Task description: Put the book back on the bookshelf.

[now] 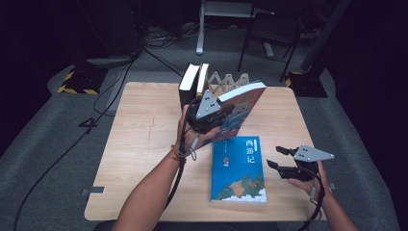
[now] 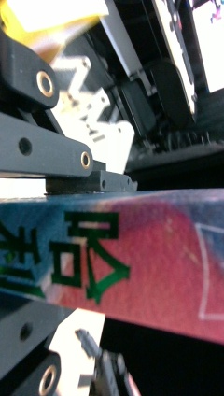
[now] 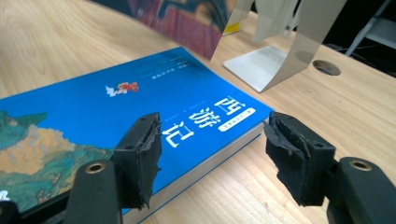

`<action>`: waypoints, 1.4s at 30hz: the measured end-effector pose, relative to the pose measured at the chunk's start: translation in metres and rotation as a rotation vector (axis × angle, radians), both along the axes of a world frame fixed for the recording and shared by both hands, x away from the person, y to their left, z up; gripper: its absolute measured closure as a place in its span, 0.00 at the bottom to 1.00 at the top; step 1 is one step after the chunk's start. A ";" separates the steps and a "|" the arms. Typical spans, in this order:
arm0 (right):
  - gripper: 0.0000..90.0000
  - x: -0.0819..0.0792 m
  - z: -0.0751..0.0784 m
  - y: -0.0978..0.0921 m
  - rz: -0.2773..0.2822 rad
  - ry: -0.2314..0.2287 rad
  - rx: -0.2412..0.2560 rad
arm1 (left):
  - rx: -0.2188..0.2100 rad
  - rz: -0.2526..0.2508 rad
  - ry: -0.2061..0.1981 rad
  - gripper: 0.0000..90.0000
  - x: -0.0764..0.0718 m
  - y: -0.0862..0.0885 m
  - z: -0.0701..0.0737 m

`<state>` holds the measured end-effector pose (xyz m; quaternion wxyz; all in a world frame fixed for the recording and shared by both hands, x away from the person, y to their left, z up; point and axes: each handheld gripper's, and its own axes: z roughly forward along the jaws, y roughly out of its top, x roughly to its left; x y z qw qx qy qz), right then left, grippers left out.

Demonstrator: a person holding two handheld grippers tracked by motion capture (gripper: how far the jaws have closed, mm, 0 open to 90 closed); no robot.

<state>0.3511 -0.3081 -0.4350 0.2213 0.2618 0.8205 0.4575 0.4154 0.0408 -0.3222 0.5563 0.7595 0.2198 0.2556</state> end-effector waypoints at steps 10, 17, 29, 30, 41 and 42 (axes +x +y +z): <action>0.40 0.000 -0.008 0.009 0.026 0.028 -0.052 | -0.003 0.132 0.011 0.81 0.015 0.022 0.000; 0.40 0.000 -0.011 0.011 0.032 0.035 -0.063 | -0.008 0.209 0.026 0.81 0.026 0.029 -0.004; 0.40 0.000 -0.013 0.013 0.039 0.041 -0.081 | -0.003 0.318 0.056 0.81 0.050 0.015 -0.021; 0.40 0.000 -0.014 0.013 0.040 0.044 -0.084 | -0.004 0.327 0.058 0.81 0.052 0.013 -0.022; 0.40 -0.001 -0.014 0.014 0.051 0.038 -0.095 | -0.027 0.400 0.052 0.81 0.070 -0.009 -0.030; 0.40 -0.001 -0.014 0.014 0.052 0.037 -0.096 | -0.021 0.410 0.048 0.81 0.072 -0.011 -0.030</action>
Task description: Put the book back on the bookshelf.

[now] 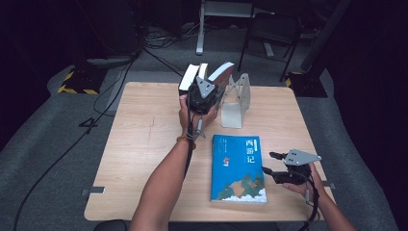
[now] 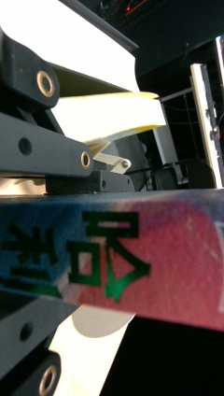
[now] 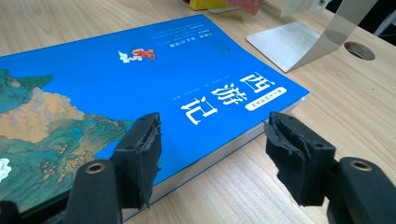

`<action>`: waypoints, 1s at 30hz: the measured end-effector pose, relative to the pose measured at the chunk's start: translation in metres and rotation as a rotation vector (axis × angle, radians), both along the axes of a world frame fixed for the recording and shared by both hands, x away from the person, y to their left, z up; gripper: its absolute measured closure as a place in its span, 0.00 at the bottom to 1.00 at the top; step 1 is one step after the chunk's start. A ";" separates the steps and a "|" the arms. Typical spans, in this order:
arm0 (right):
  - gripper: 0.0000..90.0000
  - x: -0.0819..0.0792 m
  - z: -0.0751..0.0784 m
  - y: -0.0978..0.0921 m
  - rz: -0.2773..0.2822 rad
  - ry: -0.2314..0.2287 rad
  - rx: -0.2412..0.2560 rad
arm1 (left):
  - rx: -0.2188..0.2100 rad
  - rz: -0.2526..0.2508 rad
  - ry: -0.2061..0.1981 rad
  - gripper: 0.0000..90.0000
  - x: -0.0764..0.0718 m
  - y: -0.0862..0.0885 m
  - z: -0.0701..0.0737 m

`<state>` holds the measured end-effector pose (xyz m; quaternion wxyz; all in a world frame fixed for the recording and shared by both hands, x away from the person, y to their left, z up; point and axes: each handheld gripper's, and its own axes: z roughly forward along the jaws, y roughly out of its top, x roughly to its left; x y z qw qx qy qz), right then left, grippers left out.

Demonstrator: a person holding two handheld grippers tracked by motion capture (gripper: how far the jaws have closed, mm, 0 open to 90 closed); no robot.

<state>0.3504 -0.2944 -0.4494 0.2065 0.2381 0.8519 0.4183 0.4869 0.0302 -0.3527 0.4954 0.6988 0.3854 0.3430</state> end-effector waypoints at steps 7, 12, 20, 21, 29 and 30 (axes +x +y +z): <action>0.40 0.000 0.000 -0.001 0.002 0.002 -0.001 | -0.044 0.025 -0.003 0.81 0.002 -0.002 -0.008; 0.40 0.000 0.000 0.000 0.003 -0.007 -0.010 | -0.031 0.019 -0.015 0.81 -0.005 -0.007 -0.010; 0.40 0.000 -0.001 0.003 0.010 0.004 -0.023 | 0.017 0.009 -0.015 0.80 -0.010 -0.006 -0.010; 0.40 0.000 -0.001 0.003 0.014 0.000 -0.029 | 0.016 0.002 -0.011 0.79 -0.009 -0.005 -0.011; 0.40 0.000 -0.001 0.003 0.012 0.004 -0.030 | 0.036 -0.031 -0.016 0.78 -0.016 0.006 -0.008; 0.40 0.000 -0.001 0.003 0.012 0.006 -0.028 | 0.044 -0.037 -0.014 0.78 -0.016 0.007 -0.008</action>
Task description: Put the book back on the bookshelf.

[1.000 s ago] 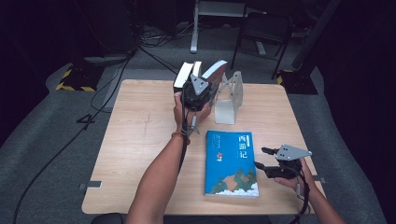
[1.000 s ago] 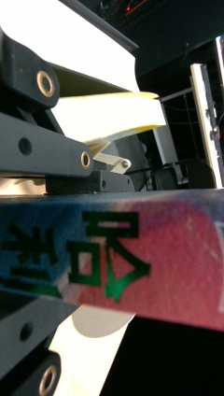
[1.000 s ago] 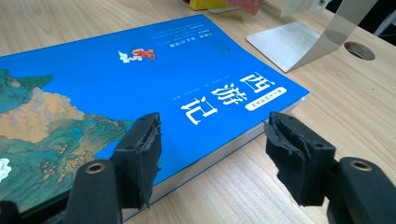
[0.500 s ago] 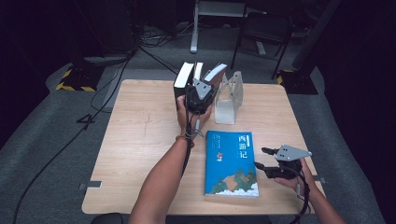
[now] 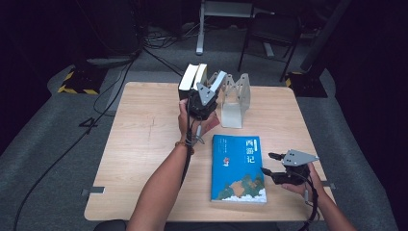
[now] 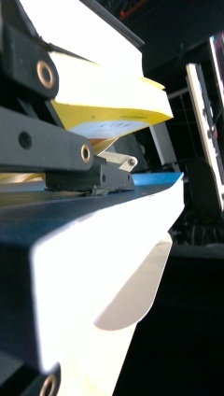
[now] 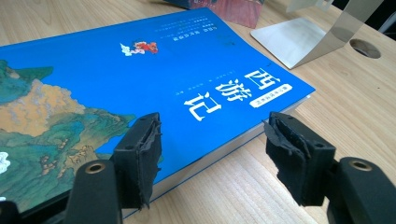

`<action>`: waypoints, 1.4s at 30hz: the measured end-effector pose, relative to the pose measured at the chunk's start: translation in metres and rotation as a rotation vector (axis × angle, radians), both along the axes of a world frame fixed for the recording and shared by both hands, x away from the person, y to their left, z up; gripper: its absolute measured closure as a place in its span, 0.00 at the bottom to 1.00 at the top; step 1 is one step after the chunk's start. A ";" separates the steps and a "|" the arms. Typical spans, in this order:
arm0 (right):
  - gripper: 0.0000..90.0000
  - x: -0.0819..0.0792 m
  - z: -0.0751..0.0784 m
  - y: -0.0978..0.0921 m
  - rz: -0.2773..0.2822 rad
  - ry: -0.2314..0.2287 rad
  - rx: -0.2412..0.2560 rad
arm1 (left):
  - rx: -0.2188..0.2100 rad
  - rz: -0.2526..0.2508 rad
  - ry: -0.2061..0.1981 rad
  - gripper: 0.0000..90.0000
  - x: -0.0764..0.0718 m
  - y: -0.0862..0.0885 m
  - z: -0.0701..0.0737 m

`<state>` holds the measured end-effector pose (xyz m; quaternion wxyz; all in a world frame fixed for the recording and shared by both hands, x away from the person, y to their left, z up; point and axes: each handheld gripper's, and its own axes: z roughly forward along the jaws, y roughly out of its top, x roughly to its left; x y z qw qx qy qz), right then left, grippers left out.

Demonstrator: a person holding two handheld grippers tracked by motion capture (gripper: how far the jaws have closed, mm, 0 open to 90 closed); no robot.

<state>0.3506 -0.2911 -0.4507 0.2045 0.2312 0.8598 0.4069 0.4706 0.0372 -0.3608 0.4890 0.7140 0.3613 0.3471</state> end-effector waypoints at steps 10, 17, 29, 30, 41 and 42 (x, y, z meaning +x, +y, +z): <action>0.40 -0.001 0.000 0.004 0.022 0.012 -0.023 | 0.054 -0.027 0.037 0.79 -0.008 0.009 0.012; 0.40 -0.002 -0.001 0.005 0.029 0.023 -0.038 | 0.075 -0.023 0.022 0.81 -0.014 0.001 0.015; 0.40 -0.002 0.000 0.002 0.029 0.025 -0.031 | -0.035 0.026 0.002 0.81 0.013 -0.015 0.029; 0.40 -0.002 0.000 0.001 0.029 0.022 -0.031 | -0.027 0.044 -0.001 0.81 0.017 -0.017 0.031; 0.40 -0.003 0.000 0.000 0.039 0.014 -0.034 | -0.087 0.106 0.009 0.81 0.038 -0.033 0.023; 0.40 -0.003 0.000 0.000 0.039 0.015 -0.035 | -0.076 0.106 0.017 0.81 0.039 -0.034 0.022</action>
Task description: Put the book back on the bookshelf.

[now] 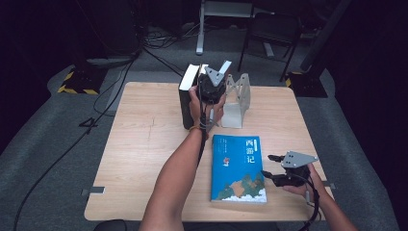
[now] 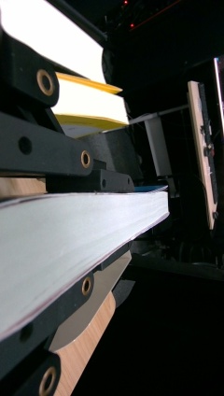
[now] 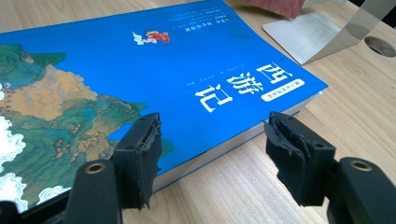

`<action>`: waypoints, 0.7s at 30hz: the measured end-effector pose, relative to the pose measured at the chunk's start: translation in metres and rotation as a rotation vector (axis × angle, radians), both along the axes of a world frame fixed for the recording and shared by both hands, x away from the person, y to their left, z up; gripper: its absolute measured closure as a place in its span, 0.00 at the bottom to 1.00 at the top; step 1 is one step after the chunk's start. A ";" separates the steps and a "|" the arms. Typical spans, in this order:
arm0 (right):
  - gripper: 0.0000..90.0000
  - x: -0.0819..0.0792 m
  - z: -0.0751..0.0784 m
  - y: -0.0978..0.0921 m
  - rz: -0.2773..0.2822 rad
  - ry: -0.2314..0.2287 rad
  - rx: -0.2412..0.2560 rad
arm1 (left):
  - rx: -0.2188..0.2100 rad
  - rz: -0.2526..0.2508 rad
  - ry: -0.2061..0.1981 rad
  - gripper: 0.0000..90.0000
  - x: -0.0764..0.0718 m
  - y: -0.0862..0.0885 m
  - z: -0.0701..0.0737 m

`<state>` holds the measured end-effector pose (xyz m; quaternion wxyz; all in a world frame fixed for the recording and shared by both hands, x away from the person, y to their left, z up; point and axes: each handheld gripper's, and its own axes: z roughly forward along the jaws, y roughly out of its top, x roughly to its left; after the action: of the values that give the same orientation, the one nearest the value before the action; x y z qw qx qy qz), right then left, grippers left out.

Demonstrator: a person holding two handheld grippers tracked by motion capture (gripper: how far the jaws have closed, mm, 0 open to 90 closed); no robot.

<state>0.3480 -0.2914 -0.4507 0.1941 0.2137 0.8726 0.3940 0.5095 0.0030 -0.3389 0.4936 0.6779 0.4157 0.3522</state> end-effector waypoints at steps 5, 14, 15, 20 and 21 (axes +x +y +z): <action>0.40 0.000 0.000 -0.001 0.001 -0.003 0.004 | 0.030 -0.005 0.004 0.80 -0.004 0.005 -0.002; 0.40 0.000 -0.001 0.003 0.010 0.006 -0.012 | 0.060 -0.017 0.027 0.79 -0.015 0.023 -0.008; 0.40 0.000 -0.001 0.004 0.010 0.007 -0.016 | 0.054 -0.025 0.027 0.79 -0.016 0.026 -0.007; 0.40 0.000 -0.003 0.005 0.014 0.013 -0.026 | 0.101 -0.048 0.042 0.72 -0.020 0.030 -0.003; 0.40 0.000 -0.003 0.005 0.012 0.013 -0.028 | 0.107 -0.047 0.044 0.71 -0.021 0.030 -0.003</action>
<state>0.3483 -0.2866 -0.4535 0.1888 0.2082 0.8806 0.3816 0.4890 0.0326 -0.3419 0.4555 0.7206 0.3909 0.3472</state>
